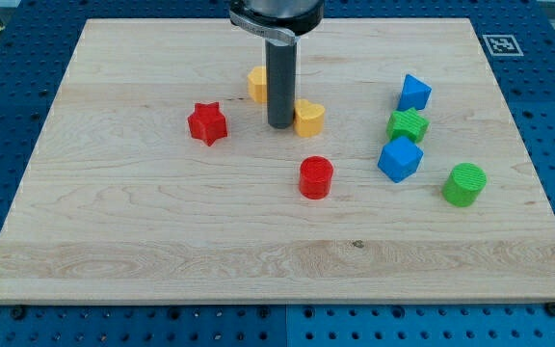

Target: Slide the green circle below the blue cube

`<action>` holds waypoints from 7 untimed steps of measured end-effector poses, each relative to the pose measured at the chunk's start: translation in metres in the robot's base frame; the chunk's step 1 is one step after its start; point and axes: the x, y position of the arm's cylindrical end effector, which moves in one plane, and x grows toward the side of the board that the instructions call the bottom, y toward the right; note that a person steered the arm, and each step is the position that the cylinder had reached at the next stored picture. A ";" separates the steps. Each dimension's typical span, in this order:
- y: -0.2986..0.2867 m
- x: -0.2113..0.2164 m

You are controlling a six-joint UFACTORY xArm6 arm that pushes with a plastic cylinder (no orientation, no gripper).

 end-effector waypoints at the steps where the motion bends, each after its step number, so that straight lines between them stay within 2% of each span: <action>1: 0.000 0.030; 3: -0.007 0.106; 4: 0.035 0.137; 6: 0.145 0.126; 7: 0.148 0.116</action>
